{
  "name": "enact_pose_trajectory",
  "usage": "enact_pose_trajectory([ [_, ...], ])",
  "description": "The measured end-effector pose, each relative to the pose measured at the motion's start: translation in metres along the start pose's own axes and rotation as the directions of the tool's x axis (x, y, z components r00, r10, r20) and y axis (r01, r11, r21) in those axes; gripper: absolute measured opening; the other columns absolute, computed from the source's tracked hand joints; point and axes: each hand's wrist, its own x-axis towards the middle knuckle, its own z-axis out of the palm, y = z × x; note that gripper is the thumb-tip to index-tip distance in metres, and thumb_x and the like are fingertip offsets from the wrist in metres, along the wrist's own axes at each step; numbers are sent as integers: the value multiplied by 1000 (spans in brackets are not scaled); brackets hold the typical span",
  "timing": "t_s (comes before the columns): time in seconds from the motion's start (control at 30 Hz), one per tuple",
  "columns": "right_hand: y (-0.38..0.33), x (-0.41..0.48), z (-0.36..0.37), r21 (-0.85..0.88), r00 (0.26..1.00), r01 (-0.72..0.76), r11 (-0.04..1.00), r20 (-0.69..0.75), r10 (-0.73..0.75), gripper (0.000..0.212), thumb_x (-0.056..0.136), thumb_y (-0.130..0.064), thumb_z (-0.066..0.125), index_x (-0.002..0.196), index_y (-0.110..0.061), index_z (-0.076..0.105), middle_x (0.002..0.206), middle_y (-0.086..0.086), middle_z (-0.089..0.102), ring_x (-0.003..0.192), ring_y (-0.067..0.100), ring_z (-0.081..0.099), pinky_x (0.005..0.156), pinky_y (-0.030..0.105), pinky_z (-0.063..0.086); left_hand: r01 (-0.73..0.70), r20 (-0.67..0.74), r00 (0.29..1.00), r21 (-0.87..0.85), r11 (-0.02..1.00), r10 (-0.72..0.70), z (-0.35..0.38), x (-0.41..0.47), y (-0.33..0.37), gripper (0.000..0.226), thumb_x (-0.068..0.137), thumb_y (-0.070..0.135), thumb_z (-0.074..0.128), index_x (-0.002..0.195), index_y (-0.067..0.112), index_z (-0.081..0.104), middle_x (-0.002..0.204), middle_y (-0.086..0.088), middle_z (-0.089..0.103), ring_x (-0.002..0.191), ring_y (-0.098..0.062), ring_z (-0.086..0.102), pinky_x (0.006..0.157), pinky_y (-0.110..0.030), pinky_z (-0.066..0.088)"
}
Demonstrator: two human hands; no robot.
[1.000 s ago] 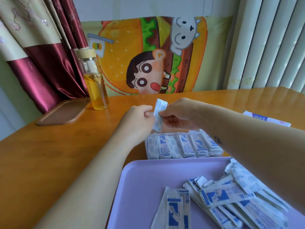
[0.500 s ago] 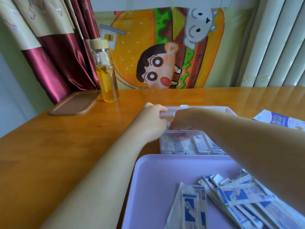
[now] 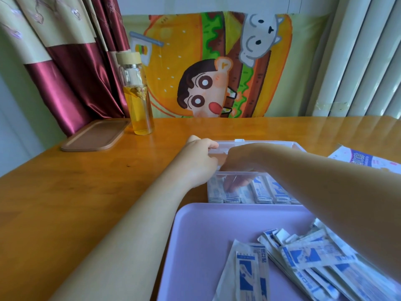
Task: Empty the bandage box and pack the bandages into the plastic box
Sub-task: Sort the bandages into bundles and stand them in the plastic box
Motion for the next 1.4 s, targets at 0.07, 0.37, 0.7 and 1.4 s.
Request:
enact_pose_trajectory([
  [0.07, -2, -2, 2, 21, 996, -72, 997, 49, 71, 19, 97, -21, 47, 92, -5, 57, 74, 2, 70, 58, 11, 65, 48, 15, 45, 1, -2, 1000, 2, 1000, -1, 0, 0, 0, 42, 97, 15, 43, 138, 25, 45, 141, 2, 33, 124, -16, 43, 84, -21, 35],
  [0.37, -1, -2, -5, -44, 989, -10, 999, -146, 4, 26, 94, -23, 52, 109, -5, 63, 88, -7, 70, 67, 6, 60, 52, 19, 39, -18, 1, 1000, 21, 1000, 18, -3, 0, 1, 43, 97, 15, 42, 138, 25, 44, 140, 0, 35, 121, -16, 45, 84, -21, 36],
  [0.7, 34, -87, 11, -232, 616, 352, 907, -672, -411, 9, 89, -22, 58, 81, -23, 63, 60, -15, 47, 54, 1, 42, 48, 11, 36, -18, -50, 998, 159, 987, 26, -17, -27, 4, 40, 96, 19, 46, 135, 29, 46, 137, 0, 40, 105, -14, 47, 82, -22, 35],
  [1.4, 114, -148, 42, -133, 895, 211, 968, -373, -246, 15, 81, -35, 69, 75, -28, 58, 73, -11, 58, 63, 6, 50, 55, 17, 36, 57, 415, 879, 394, 917, -233, 9, -127, 36, 53, 85, 39, 66, 131, 27, 44, 122, 5, 53, 104, -14, 50, 84, -24, 41],
])
